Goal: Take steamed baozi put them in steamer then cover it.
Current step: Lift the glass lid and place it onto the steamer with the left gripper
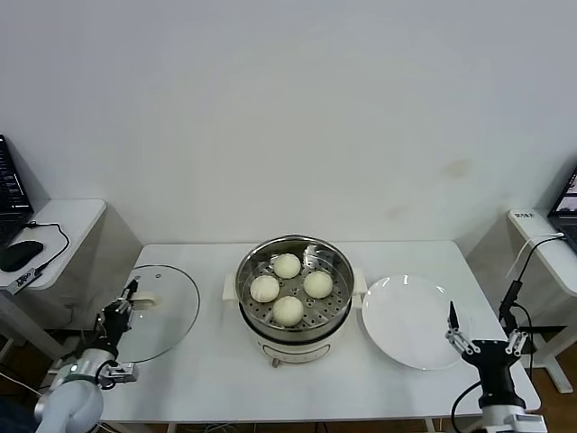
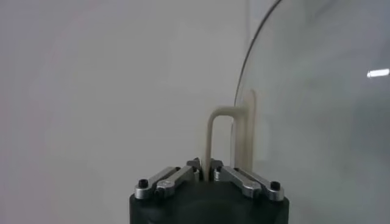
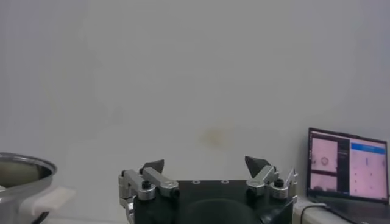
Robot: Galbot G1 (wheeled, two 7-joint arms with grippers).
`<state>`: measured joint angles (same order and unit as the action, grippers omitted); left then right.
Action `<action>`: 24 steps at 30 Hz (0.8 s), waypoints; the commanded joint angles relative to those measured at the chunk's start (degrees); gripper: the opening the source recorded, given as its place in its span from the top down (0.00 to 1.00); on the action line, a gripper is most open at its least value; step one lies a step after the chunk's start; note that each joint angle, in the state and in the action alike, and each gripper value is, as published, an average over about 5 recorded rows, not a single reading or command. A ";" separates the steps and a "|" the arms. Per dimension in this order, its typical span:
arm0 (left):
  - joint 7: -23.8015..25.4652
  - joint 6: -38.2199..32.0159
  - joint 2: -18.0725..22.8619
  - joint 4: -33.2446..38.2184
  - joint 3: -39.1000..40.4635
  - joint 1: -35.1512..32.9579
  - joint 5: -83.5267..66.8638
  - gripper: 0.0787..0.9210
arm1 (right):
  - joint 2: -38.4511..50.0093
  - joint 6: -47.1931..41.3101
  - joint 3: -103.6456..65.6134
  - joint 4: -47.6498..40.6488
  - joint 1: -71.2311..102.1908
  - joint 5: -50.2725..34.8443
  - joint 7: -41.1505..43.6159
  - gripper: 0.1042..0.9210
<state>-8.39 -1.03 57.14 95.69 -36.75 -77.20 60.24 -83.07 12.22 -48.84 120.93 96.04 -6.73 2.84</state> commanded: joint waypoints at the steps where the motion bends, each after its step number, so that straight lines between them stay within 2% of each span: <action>1: 12.62 10.94 -3.52 23.41 -9.55 -10.21 -5.54 0.91 | 0.60 -0.04 0.24 -0.83 -0.44 1.32 0.27 0.12; 5: 15.81 14.61 -5.41 29.79 -7.01 -9.13 -11.25 0.91 | 0.39 0.11 0.23 -1.29 -0.51 1.85 0.37 0.12; 8: 15.14 18.84 -7.25 33.30 -0.69 -6.89 -19.20 0.91 | 0.09 0.39 0.18 -1.65 -0.60 2.88 0.37 0.12; 10: 13.71 21.11 -8.13 33.89 3.93 -4.48 -22.11 0.91 | -0.11 0.66 0.14 -1.89 -0.65 3.98 0.35 0.12; 14: 13.63 22.53 -8.22 32.82 11.91 0.88 -16.72 0.91 | -0.51 1.17 0.25 -2.15 -0.57 6.07 0.25 0.12; 18: 16.12 24.29 -6.37 30.80 19.62 6.14 -9.26 0.91 | -0.73 1.17 1.27 -2.44 -0.68 7.07 0.16 0.12; 24: 22.21 27.72 0.43 27.16 28.33 14.64 2.14 0.91 | -1.94 0.78 3.59 -3.56 -1.97 9.37 -0.09 0.12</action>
<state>6.43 19.78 52.09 122.49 -25.15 -74.71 50.56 -84.08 13.12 -47.39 118.25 95.04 -0.76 2.90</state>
